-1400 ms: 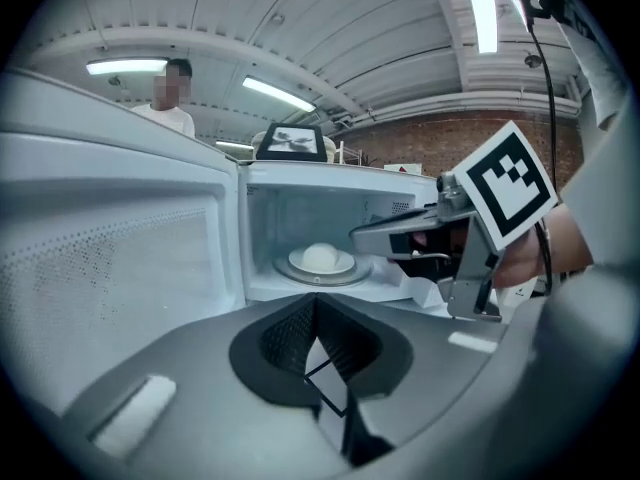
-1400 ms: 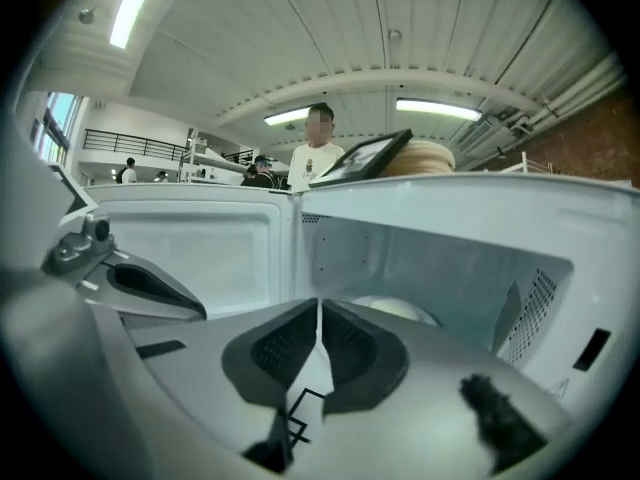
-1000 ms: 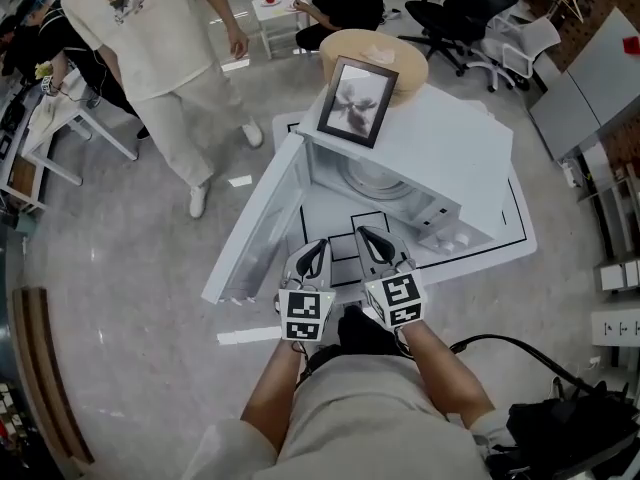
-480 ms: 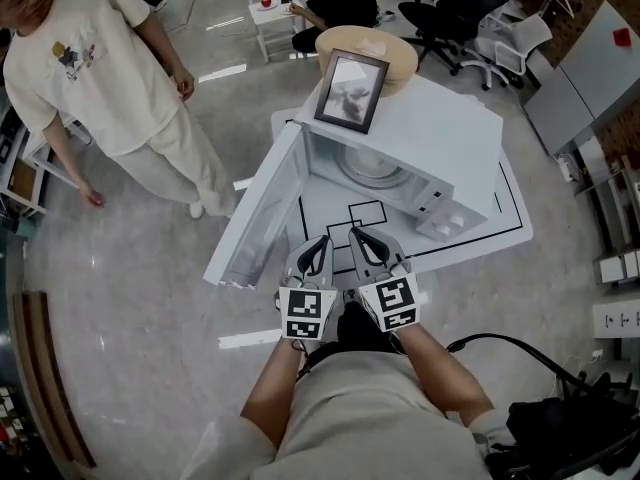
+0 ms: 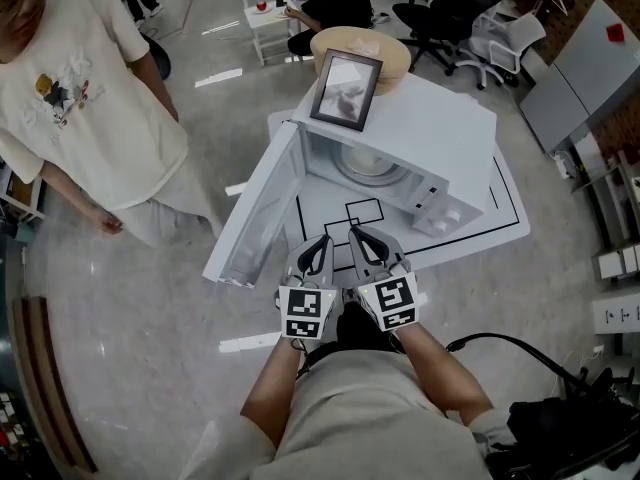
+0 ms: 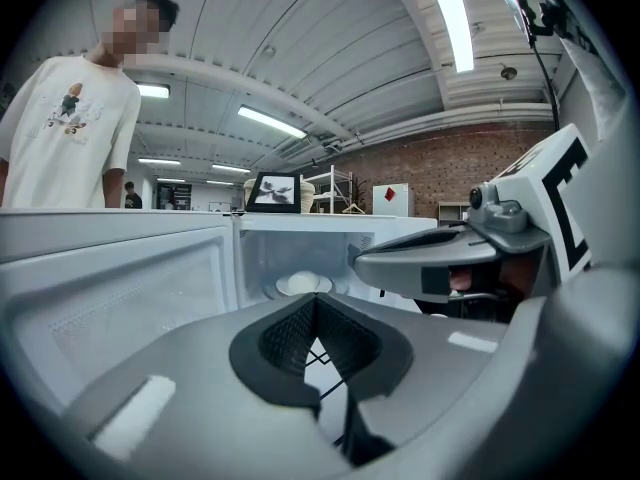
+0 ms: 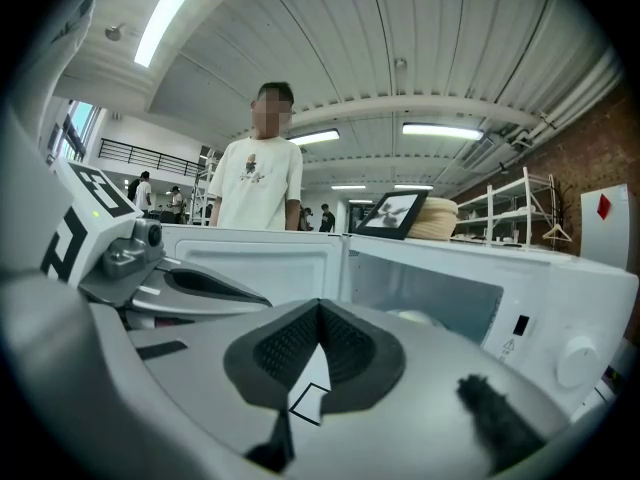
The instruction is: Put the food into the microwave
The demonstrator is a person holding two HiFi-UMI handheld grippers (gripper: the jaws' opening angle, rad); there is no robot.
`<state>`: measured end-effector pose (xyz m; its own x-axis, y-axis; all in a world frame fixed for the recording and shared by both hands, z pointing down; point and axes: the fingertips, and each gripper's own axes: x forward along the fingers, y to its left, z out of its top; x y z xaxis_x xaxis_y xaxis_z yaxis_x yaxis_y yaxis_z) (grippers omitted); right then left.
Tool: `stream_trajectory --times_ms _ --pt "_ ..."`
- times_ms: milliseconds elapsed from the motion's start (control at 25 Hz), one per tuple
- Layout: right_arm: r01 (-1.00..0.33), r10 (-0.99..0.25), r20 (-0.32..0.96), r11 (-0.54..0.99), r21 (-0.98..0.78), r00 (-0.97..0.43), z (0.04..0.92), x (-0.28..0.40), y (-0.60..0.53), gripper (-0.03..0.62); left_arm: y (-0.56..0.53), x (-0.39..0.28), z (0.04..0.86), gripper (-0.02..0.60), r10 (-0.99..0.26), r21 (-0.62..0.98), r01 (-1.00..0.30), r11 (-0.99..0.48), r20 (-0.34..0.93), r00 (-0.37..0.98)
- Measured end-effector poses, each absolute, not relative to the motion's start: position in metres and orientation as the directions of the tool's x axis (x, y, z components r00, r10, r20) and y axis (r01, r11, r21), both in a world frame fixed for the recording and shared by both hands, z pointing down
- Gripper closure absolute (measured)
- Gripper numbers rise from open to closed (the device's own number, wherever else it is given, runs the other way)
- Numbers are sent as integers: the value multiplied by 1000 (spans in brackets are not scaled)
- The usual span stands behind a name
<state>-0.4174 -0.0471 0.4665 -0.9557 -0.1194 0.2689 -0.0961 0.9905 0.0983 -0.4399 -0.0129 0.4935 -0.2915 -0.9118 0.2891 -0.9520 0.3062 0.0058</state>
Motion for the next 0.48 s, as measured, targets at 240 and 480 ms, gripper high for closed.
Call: stream_trajectory --times_ms 240,480 --pt "-91 -116 267 990 104 -957 465 -417 -46 583 -14 -438 496 574 -913 9 -954 301 292 -285" --pt "-103 -130 260 988 112 -957 464 -417 -53 583 -18 -437 496 574 -914 13 -954 299 289 -283"
